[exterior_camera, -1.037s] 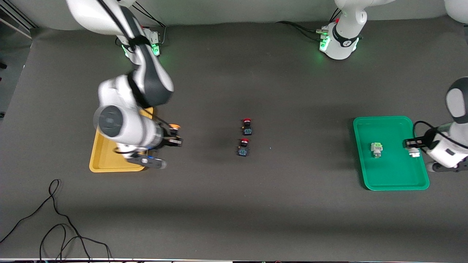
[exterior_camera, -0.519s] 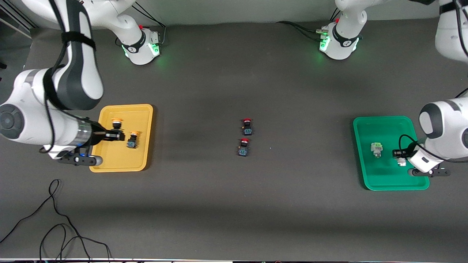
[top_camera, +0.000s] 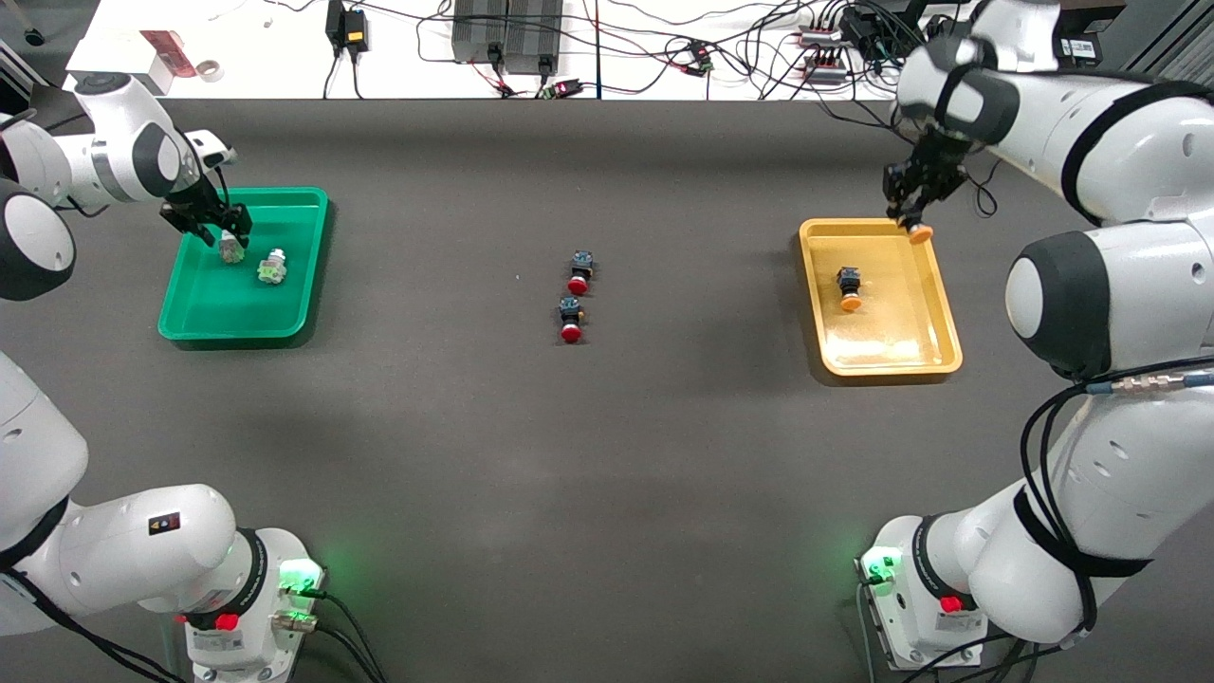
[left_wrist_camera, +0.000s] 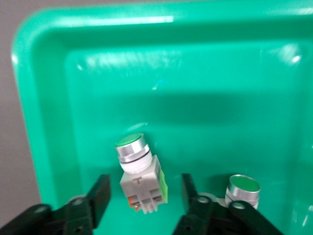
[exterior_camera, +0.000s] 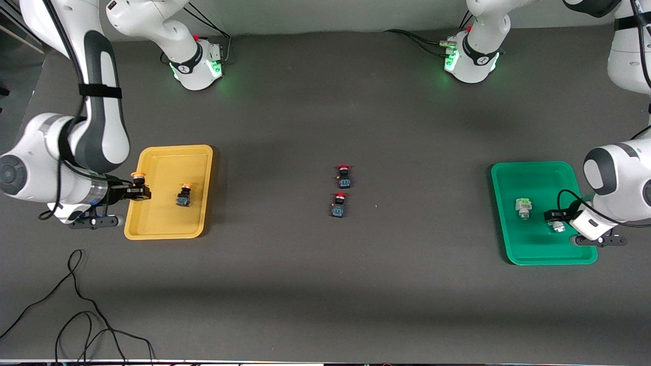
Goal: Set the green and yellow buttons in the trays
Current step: 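Open both grippers to release the buttons into the trays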
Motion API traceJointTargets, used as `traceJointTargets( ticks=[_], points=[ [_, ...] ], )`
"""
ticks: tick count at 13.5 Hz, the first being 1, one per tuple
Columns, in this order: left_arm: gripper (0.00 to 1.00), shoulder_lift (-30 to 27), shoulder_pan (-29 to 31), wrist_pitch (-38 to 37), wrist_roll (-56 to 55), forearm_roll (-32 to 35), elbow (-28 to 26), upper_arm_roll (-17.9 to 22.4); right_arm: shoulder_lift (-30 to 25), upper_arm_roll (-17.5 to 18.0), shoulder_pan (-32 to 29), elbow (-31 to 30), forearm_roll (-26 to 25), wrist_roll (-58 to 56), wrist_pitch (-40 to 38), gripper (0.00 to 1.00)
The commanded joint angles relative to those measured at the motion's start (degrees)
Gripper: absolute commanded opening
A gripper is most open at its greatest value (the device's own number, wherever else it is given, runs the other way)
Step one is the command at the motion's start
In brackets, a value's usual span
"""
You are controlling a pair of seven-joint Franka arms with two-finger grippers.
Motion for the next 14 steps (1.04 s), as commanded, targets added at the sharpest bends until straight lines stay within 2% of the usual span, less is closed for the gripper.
traceJointTargets(
  ticks=[1,5,8,10,12,13,14],
  points=[
    [0.99,-7.36,0.42,-7.04,0.82,0.37,0.42,-0.62,0.37,-0.11,0.05,-9.42,0.53,-4.67,12.26,0.00],
    [0.99,-20.45,-0.37,-21.10,0.82,0.02,2.18,-2.37,6.33,0.41,0.31,-11.90,9.39,-10.73,18.09,0.00],
    [0.99,-26.71,-0.37,-30.33,0.65,-0.42,5.07,-5.79,11.17,1.03,0.58,-11.82,16.86,-16.44,20.47,0.00],
    [0.99,-29.70,-0.37,-31.76,0.38,-0.69,5.61,-8.96,12.85,1.55,0.58,-11.90,20.12,-18.30,21.18,0.00],
    [0.99,-31.46,-0.37,-31.85,0.03,-0.86,5.61,-11.51,13.12,1.91,0.66,-11.82,20.84,-18.39,21.44,0.00],
    [0.99,-31.56,-0.98,-31.76,0.03,-1.21,5.70,-11.61,13.03,1.91,0.66,-11.82,20.84,-18.39,21.36,0.26],
    [0.99,-31.56,-3.25,-31.68,-0.14,-1.56,5.87,-11.09,12.68,1.91,0.66,-11.82,20.84,-18.39,21.09,0.82]
  ],
)
